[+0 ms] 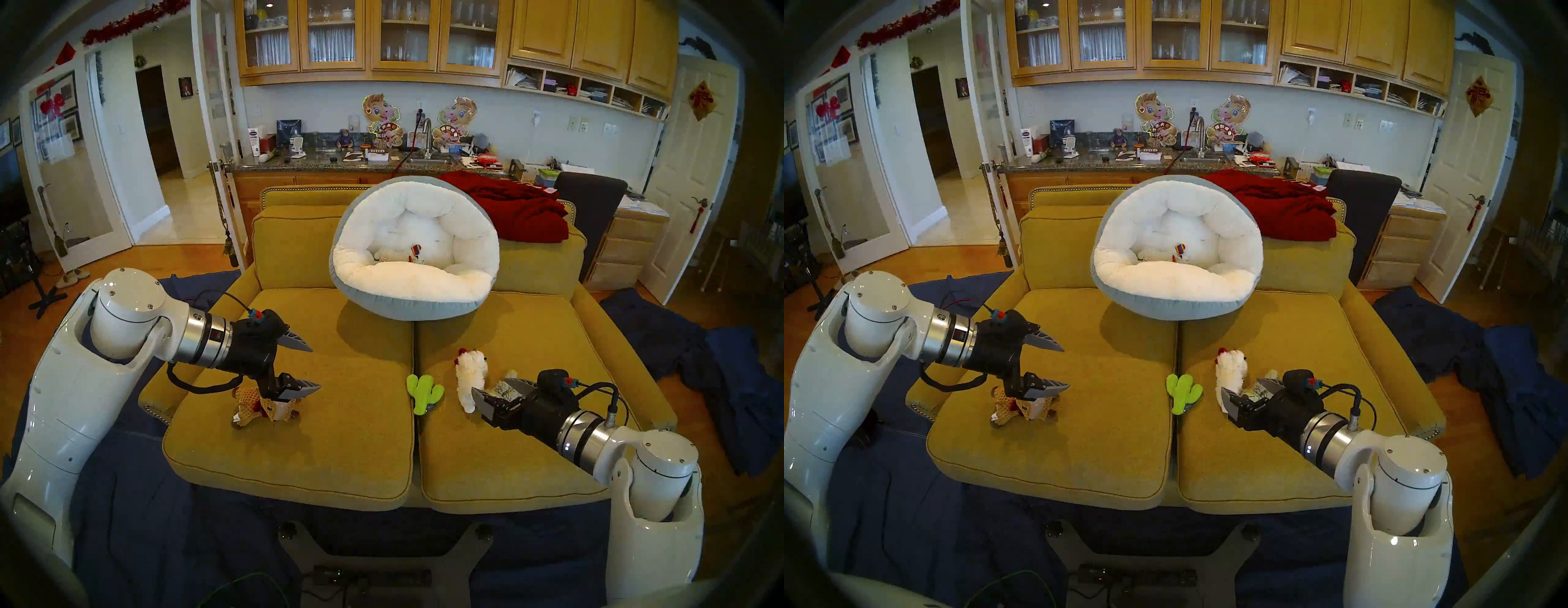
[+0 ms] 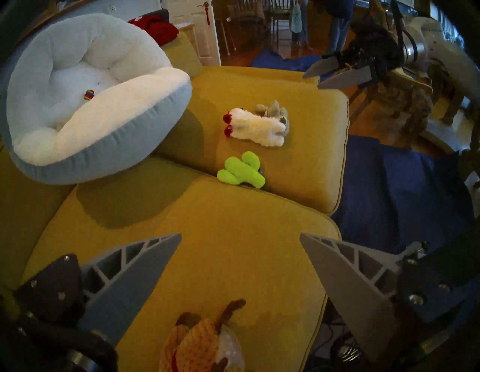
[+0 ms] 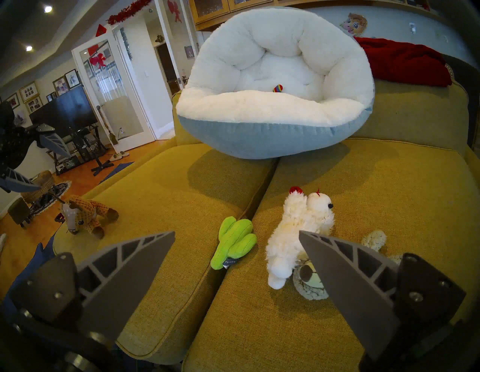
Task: Put toys into dog bed
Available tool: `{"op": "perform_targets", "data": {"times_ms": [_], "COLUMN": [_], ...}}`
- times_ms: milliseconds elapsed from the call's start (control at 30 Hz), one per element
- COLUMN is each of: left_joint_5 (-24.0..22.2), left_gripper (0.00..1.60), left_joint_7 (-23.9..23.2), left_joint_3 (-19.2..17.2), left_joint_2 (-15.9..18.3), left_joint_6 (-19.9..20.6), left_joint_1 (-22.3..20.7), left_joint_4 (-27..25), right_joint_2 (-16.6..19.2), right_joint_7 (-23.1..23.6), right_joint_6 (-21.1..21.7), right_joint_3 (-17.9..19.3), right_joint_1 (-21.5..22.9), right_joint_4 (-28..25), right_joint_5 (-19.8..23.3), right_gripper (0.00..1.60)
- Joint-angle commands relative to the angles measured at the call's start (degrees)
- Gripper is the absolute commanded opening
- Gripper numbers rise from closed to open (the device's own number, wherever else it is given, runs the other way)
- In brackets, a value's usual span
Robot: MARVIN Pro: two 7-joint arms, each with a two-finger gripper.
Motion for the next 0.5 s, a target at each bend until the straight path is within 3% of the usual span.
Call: {"op": "perform_targets", "data": {"times_ms": [0,467], "left_joint_5": [1.20,3.47], "left_gripper": [1.60,1.60], "left_joint_7": [1.43,1.13], "left_joint_3": [-1.38,-0.80], "left_joint_2": [0.57,1.89], "left_joint_6": [-1.70,-3.56], "left_joint_1": [0.26,0.20], "left_joint_4": [0.78,3.25], "right_joint_2": [0.15,0.13], "right_joint_7": [-0.03,-0.02], "right_joint_6": [-0.45,-0.45], "right_joint_3": [-0.12,-0.12], "right_joint_1": [0.55,0.55], "right_joint_4": [-1.83,-1.83], "right_joint_5": [-0.03,-0.05], "right_gripper": [1.60,1.60]}}
